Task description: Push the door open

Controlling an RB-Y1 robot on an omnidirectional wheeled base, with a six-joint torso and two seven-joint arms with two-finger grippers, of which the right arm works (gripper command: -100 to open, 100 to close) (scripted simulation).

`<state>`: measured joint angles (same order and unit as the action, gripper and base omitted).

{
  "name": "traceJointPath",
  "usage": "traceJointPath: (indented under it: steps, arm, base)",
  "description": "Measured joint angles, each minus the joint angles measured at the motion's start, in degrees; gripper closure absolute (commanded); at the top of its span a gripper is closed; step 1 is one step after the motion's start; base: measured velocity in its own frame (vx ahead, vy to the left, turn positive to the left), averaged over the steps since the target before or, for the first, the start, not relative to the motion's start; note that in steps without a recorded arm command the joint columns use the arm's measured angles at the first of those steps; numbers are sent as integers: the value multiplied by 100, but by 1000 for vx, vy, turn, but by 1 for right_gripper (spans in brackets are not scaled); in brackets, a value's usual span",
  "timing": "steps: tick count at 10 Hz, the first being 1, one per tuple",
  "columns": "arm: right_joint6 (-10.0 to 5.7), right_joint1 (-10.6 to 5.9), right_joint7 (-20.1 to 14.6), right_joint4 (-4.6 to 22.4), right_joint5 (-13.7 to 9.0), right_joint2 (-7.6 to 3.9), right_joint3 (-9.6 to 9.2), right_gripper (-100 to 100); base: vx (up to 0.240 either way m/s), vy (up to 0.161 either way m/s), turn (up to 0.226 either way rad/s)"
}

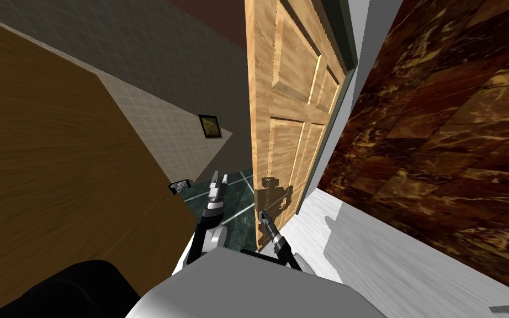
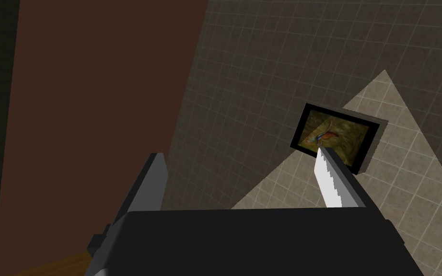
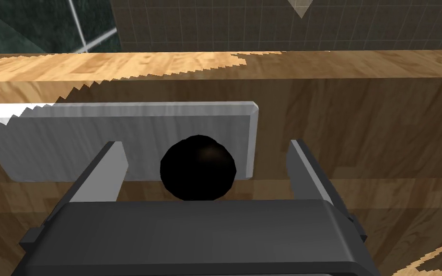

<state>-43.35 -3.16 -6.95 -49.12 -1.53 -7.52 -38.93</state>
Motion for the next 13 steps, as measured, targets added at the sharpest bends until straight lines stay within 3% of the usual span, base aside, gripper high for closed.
traceJointPath:
  steps: [6,10,12,13]
  arm:
    - [28,3,-1,10,-1,-6,0,100]
    - [35,37,73,116,-34,21,202,100]
    - [-30,-77,111,298,-57,114,330,100]
    - [16,-35,139,214,-64,107,395,100]
  base:
    - [1,6,-2]
    - [117,153,-32]
    - [141,148,-24]
    - [132,161,-38]
